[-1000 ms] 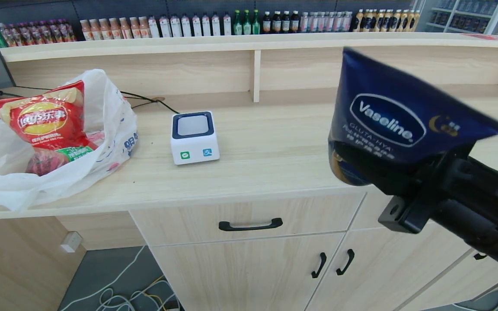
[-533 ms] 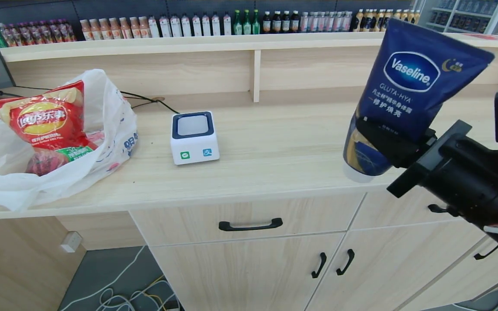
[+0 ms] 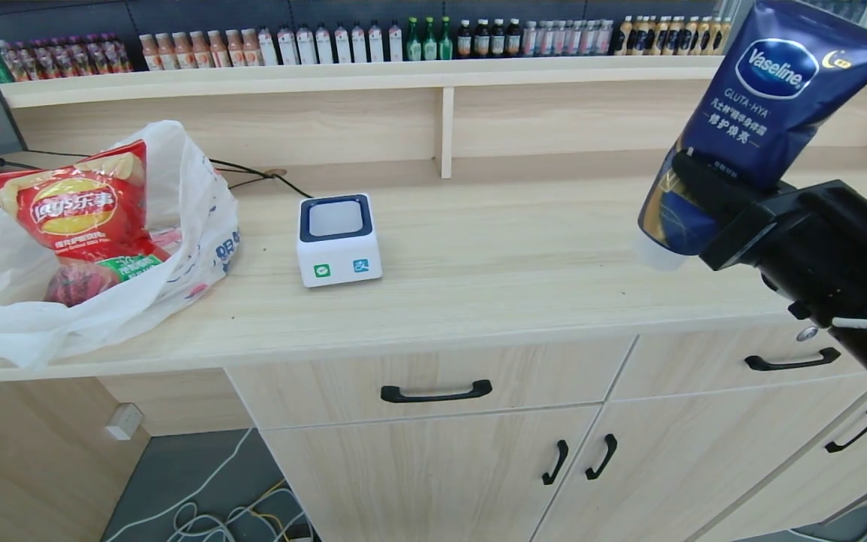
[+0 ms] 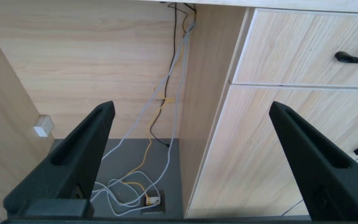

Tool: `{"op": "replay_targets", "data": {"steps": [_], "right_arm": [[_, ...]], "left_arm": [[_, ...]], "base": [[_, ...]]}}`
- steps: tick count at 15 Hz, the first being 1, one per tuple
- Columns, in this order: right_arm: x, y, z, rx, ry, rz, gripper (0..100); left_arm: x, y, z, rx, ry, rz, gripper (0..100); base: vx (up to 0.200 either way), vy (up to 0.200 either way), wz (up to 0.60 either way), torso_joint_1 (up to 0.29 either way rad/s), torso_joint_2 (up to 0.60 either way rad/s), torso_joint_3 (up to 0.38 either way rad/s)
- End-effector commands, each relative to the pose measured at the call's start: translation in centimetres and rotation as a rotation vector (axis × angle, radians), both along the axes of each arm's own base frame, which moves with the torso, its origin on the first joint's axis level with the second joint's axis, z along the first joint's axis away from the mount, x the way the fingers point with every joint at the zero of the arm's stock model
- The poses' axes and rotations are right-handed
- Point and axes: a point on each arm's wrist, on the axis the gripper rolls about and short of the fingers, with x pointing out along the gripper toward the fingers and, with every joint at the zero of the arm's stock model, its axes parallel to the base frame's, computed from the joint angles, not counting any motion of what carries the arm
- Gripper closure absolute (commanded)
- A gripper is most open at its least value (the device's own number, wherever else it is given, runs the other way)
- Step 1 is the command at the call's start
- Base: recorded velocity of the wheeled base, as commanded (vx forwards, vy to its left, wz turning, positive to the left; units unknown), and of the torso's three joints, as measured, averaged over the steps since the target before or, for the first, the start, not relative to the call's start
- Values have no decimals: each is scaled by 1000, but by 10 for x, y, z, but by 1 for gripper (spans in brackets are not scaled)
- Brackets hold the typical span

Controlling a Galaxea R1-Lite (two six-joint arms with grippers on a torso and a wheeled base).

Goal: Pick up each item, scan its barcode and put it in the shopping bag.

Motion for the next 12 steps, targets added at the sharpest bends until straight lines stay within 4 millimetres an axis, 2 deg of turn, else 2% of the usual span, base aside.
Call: {"op": "replay_targets", "data": {"steps": [1,9,12], "right_arm": [[9,1,-1,1,-2,-11,100],[0,-1,-24,0,69,12,100],[1,6,-33,-19,102,36,100]], "left_arm": [[0,0,0,0,-1,0,0],[0,0,0,0,0,0,0],[0,0,0,0,-1,0,0]], "base": [[0,0,0,0,0,0],[0,0,0,0,0,0],[0,0,0,0,0,0]]}}
